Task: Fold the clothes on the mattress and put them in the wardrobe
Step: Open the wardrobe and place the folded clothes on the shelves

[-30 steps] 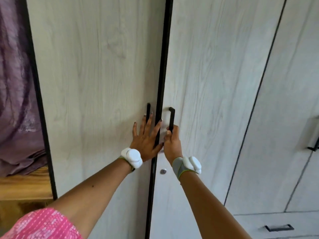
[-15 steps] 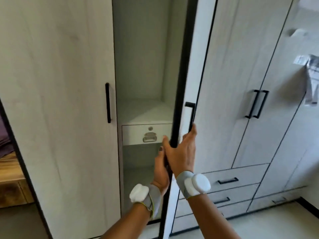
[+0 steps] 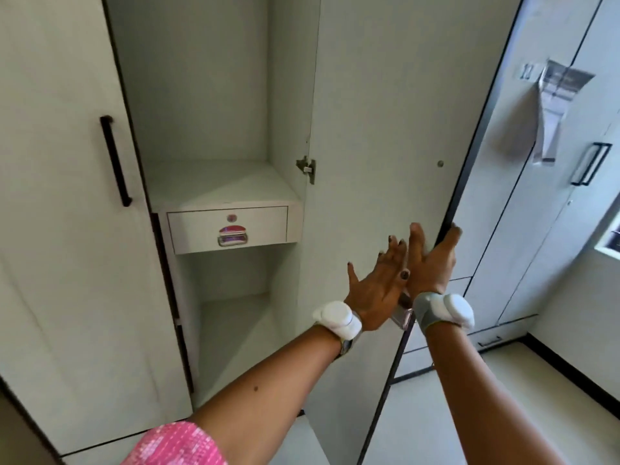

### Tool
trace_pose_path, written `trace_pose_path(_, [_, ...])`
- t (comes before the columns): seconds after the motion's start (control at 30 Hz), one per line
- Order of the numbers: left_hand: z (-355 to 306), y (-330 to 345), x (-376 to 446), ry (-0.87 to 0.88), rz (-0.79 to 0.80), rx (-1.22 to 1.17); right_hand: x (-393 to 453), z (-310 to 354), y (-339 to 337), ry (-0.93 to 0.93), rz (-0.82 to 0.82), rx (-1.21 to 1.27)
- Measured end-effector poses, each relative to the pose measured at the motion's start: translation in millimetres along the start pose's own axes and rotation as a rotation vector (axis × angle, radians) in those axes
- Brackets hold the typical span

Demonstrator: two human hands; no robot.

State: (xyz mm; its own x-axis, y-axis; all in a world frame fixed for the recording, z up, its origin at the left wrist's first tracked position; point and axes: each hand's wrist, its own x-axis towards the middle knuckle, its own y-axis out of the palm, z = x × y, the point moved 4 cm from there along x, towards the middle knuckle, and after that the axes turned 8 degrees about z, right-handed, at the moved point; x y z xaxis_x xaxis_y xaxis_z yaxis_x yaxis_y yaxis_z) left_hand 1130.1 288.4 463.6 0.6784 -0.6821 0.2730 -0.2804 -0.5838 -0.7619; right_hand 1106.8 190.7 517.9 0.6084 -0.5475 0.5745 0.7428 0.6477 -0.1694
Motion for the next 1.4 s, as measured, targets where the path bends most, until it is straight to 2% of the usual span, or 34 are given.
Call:
trace_pose_path(0.07, [-6,7,13,-0.041,0.051,0.015,12,-12,-8,0.031,-0.016,-0.006])
trace_pose_path(0.17, [-1,16,28,-0.014,0.026,0.108,25,-24,-10,0.053,-0.004,-0.009])
trace_pose_path(0.23, [4,17,30,0.015,0.012,0.167,26,-24,-11,0.002,-0.022,-0.02])
trace_pose_path(0.37, [6,-6,19,0.044,0.086,0.239,12,-18,-6,-0.04,-0.237,-0.288])
trace_pose_path(0.4, [10,-21,13,0.074,0.048,0.269,4,-7,0,0.001,-0.311,-0.331])
trace_pose_path(0.47, [19,-55,-2,0.14,-0.126,0.296,-13,17,17,0.028,-0.417,-0.32])
trace_pose_path(0.53, [41,-91,-22,0.152,-0.335,0.306,-30,45,49,-0.136,-0.428,-0.341])
trace_pose_path(0.6, [74,-136,-47,0.108,-0.508,0.333,-44,70,100,-0.28,-0.304,-0.342])
trace_pose_path(0.67, [113,-187,-74,0.003,-0.668,0.35,-59,101,162,-0.32,-0.041,-0.31])
trace_pose_path(0.77, [172,-265,-113,-0.248,-0.887,0.304,-77,133,262,-0.336,0.407,-0.186])
trace_pose_path(0.87, [216,-328,-144,-0.448,-1.016,0.202,-91,157,343,-0.186,0.741,0.088])
trace_pose_path(0.93, [239,-359,-157,-0.475,-1.026,0.128,-96,169,387,-0.032,0.867,0.183])
trace_pose_path(1.07, [278,-400,-163,-0.414,-0.909,-0.109,-100,188,456,0.157,0.991,0.267])
trace_pose_path(1.17, [302,-399,-157,-0.469,-0.674,-0.311,-100,194,492,0.149,1.043,0.192])
trace_pose_path(1.23, [311,-387,-154,-0.492,-0.614,-0.358,-100,190,505,0.162,1.02,0.174])
trace_pose_path(1.3, [311,-374,-154,-0.466,-0.689,-0.426,-101,186,504,0.093,1.002,0.096])
trace_pose_path(1.4, [294,-358,-157,-0.418,-0.916,-0.381,-103,185,488,-0.096,0.98,-0.053])
